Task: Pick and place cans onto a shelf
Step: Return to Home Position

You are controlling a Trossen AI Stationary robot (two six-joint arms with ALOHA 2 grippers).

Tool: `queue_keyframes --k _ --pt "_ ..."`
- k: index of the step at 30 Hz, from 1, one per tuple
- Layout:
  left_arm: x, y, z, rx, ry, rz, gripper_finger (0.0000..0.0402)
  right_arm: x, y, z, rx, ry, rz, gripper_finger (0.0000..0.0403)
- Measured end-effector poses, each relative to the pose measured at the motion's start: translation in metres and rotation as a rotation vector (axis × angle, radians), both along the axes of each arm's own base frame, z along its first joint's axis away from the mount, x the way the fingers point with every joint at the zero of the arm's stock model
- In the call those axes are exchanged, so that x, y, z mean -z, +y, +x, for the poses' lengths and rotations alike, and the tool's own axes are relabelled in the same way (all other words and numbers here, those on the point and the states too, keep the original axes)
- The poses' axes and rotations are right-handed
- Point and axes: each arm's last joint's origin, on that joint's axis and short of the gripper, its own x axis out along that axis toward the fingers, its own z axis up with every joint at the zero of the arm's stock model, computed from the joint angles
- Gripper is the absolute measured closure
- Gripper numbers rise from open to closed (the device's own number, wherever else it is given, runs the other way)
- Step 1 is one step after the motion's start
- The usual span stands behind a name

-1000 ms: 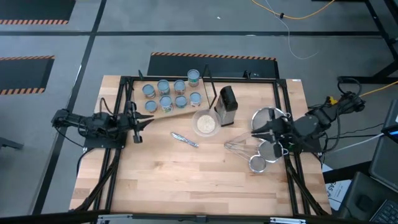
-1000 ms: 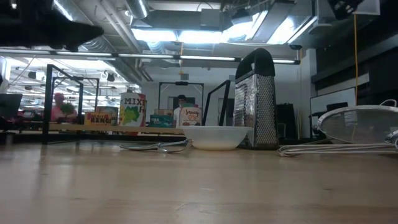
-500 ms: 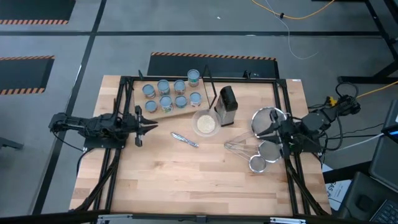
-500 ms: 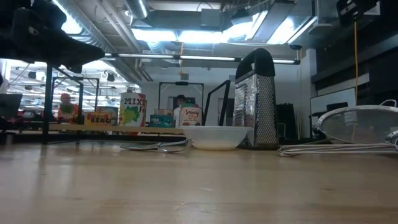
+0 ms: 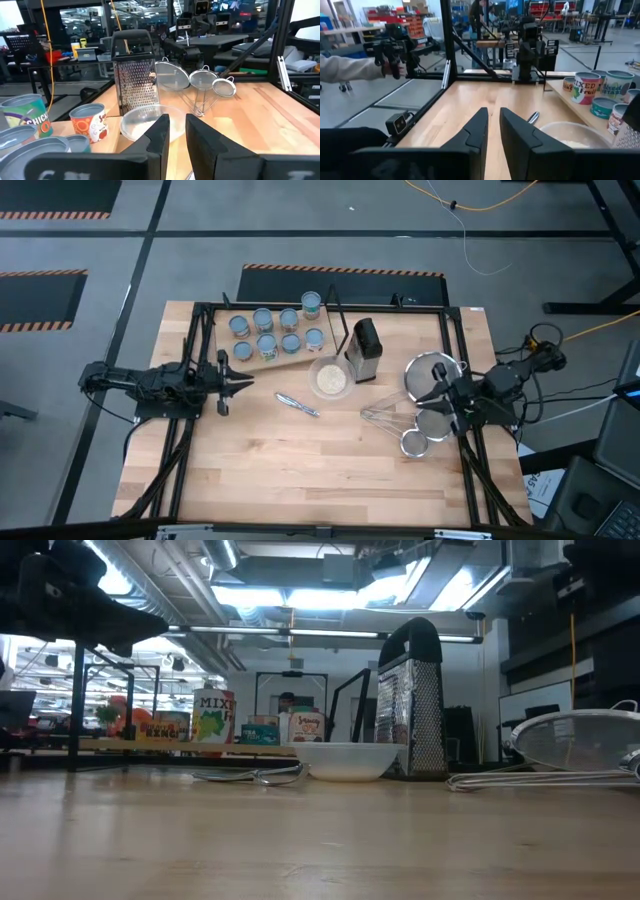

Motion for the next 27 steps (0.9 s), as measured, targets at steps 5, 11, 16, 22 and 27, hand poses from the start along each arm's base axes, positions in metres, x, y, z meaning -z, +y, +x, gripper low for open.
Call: queue_keyframes --k 5,11,16,22,27 --pt "0.000 0.000 0.000 -0.003 0.002 0.016 0.0347 0.014 -0.004 -0.006 0.000 -0.041 0.022 0.0348" --pt "0.000 0.000 0.000 -0.004 0.002 0.018 0.0347 0.029 -0.002 -0.003 0.004 -0.027 0.015 0.0348" --pt "0.000 0.000 0.000 -0.006 -0.001 0.018 0.0347 0.036 0.000 0.000 0.008 -0.025 0.022 0.0348" --pt "0.000 0.000 0.000 -0.005 0.001 0.018 0.0347 0.053 0.003 0.006 0.008 -0.069 0.012 0.0348" --pt "0.000 0.000 0.000 -0.004 0.001 0.018 0.0347 0.058 0.004 0.009 0.026 -0.117 0.000 0.0348"
